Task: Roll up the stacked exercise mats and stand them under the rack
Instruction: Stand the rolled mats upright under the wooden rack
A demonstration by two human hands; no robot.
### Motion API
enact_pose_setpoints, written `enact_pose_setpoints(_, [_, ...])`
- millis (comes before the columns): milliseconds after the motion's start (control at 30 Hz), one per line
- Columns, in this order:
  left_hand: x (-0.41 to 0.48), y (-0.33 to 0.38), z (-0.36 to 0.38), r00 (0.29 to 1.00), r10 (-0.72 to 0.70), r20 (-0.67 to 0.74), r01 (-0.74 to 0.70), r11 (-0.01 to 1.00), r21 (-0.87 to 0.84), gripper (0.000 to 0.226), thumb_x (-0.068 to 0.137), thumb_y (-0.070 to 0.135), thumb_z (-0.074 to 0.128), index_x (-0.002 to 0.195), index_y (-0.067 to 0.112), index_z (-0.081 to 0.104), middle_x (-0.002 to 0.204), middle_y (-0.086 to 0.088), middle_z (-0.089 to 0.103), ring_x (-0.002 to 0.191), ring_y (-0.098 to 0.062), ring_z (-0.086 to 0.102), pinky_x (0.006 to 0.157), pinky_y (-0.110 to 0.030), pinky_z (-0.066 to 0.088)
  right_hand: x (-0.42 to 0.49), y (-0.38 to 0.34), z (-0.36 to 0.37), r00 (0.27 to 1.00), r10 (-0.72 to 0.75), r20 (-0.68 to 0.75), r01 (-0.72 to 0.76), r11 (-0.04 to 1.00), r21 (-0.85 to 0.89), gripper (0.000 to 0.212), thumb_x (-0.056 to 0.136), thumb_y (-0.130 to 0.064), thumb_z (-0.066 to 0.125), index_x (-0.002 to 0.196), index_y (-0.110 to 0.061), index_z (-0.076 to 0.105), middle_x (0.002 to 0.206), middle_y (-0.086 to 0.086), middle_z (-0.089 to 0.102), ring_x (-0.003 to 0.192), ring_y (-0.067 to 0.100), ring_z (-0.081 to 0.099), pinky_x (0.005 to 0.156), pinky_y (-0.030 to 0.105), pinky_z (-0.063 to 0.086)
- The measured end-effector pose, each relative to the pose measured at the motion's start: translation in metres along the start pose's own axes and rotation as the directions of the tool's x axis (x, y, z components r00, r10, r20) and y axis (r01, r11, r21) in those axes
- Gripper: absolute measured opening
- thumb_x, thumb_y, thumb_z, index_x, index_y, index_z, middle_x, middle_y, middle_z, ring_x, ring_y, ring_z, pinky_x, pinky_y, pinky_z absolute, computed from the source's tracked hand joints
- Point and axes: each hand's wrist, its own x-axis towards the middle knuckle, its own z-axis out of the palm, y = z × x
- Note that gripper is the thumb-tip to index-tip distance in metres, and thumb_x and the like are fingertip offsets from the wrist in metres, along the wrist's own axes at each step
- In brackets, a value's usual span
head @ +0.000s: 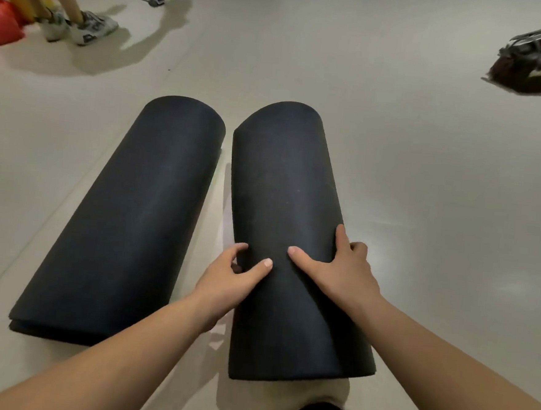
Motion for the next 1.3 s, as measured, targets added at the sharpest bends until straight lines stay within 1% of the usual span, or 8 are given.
enact_pose_setpoints(167, [0.006,0.01,0.03,0.996,0.003,0.09,0.005,0.996,-0.086,0.072,0.099,0.044,0.069,0.16,0.039,0.032,0.152,-0.004,0.049,0.134,-0.029,0.053,0.111,-0.05,0.051,0.011,0.031,-0.042,1.0,0.023,-0.011,-0.023,1.0,-0.006,0.121,0.06,-0.098,0.064,0.161,-0.052,0.015,0.146,-0.002,0.039,0.131,0.026,0.054,0.103,0.044,0.05])
enact_pose_setpoints(367, [-0.006,0.034,0.077,0.967,0.045,0.253,0.025,0.963,-0.267,0.075,0.1,0.055,0.06,0.158,0.06,0.014,0.168,0.011,0.026,0.146,-0.025,0.039,0.11,-0.054,0.045,0.019,0.068,-0.076,0.995,0.024,0.098,-0.063,0.907,0.417,0.119,0.053,-0.08,0.089,0.153,-0.053,0.031,0.134,-0.017,0.061,0.109,0.013,0.07,0.097,0.041,0.058])
enact_pose_setpoints(633, [-0.028,0.076,0.154,0.899,0.213,0.382,-0.207,0.977,-0.055,0.063,0.101,0.05,0.062,0.15,0.065,0.026,0.154,0.006,0.037,0.13,-0.021,0.052,0.106,-0.049,0.053,-0.023,0.179,-0.121,0.984,0.176,0.04,-0.167,0.802,0.574,0.1,0.065,-0.074,0.086,0.149,-0.051,0.037,0.131,-0.005,0.067,0.107,0.017,0.074,0.099,0.043,0.058])
enact_pose_setpoints(767, [-0.039,0.103,0.208,0.857,0.344,0.384,-0.403,0.911,0.083,0.093,0.072,0.074,0.081,0.147,0.065,0.027,0.148,0.008,0.03,0.136,-0.024,0.044,0.114,-0.05,0.047,-0.051,0.218,-0.151,0.918,0.116,-0.379,0.007,0.952,0.307,0.058,0.086,-0.056,0.072,0.137,-0.06,0.047,0.136,-0.016,0.043,0.124,0.011,0.054,0.101,0.031,0.046])
enact_pose_setpoints(867, [-0.048,0.115,0.239,0.915,0.258,0.31,-0.32,0.933,0.167,0.144,0.04,0.09,0.084,0.159,0.054,0.011,0.161,0.004,0.028,0.144,-0.032,0.04,0.114,-0.057,0.044,-0.063,0.228,-0.163,0.947,0.056,-0.315,0.021,0.971,0.237,0.065,0.086,-0.065,0.07,0.145,-0.055,0.046,0.137,-0.017,0.043,0.121,0.005,0.049,0.103,0.026,0.041])
enact_pose_setpoints(1033, [-0.08,0.125,0.285,0.911,0.219,0.348,-0.273,0.955,0.115,0.15,0.039,0.088,0.086,0.158,0.059,-0.001,0.162,-0.001,0.031,0.142,-0.034,0.044,0.111,-0.058,0.048,-0.074,0.253,-0.162,0.941,0.19,-0.28,-0.07,0.919,0.388,0.083,0.082,-0.083,0.058,0.155,-0.053,0.035,0.148,-0.008,0.039,0.133,0.014,0.049,0.106,0.03,0.04])
enact_pose_setpoints(1167, [-0.119,0.138,0.333,0.889,0.286,0.357,-0.418,0.824,0.382,0.135,0.052,0.088,0.074,0.156,0.059,-0.008,0.157,-0.012,0.028,0.143,-0.041,0.037,0.11,-0.057,0.046,-0.099,0.286,-0.169,0.913,0.338,-0.228,-0.14,0.785,0.603,0.104,0.062,-0.091,0.065,0.154,-0.05,0.036,0.148,-0.004,0.045,0.13,0.019,0.055,0.111,0.043,0.047])
enact_pose_setpoints(1300, [-0.17,0.131,0.377,0.798,0.307,0.519,-0.581,0.621,0.526,0.132,0.056,0.09,0.066,0.154,0.058,-0.017,0.16,-0.014,0.021,0.146,-0.042,0.03,0.111,-0.06,0.044,-0.16,0.334,-0.169,0.854,0.474,-0.214,-0.171,0.644,0.746,0.096,0.069,-0.083,0.07,0.148,-0.041,0.036,0.141,0.002,0.053,0.117,0.018,0.061,0.081,0.035,0.054])
